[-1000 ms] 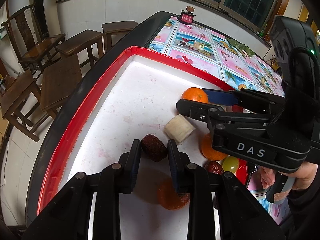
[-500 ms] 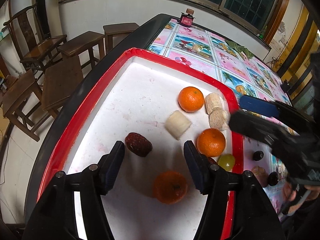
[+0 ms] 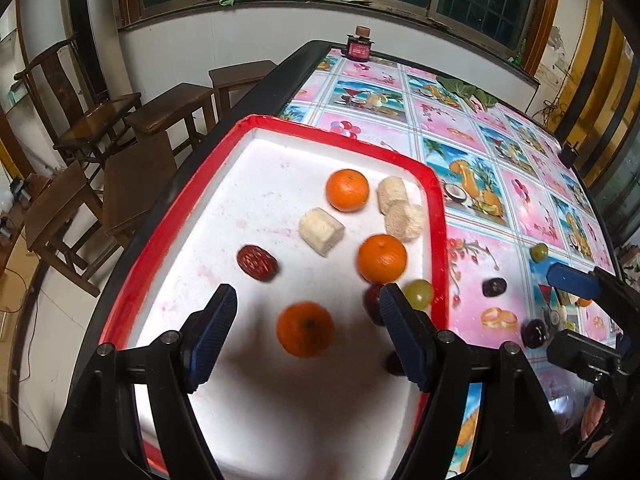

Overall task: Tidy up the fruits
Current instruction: 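Grasp a dark date with the left tool while the right tool grasps an orange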

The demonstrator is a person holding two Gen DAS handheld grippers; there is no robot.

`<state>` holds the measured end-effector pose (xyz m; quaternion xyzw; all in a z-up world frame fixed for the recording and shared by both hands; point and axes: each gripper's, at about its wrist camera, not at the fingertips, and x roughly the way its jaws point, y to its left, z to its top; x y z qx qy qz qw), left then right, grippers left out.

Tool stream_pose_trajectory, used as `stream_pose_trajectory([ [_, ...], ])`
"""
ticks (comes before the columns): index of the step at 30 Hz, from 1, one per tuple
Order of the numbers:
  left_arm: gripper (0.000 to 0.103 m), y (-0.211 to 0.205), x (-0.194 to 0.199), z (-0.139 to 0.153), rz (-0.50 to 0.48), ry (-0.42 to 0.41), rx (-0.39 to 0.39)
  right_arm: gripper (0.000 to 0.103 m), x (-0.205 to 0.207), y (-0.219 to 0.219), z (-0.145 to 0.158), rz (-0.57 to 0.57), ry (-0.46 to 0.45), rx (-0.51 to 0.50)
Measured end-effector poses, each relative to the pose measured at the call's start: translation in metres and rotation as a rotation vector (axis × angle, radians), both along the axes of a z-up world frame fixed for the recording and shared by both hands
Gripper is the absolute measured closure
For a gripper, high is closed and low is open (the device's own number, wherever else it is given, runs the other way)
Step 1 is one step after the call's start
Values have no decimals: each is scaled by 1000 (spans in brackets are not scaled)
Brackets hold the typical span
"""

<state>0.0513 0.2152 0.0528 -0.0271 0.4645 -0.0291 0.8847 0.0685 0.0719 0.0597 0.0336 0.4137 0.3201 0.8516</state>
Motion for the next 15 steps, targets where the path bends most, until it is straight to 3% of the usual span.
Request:
stream_pose_trajectory([
  [8,24,-26,-12,4,-56,6,22,11,-30,-53,-7,-117,34,27],
  [15,24,-48,-29,18,-103,-17,-14,10,-64,-104,-10,-245,8,-18],
])
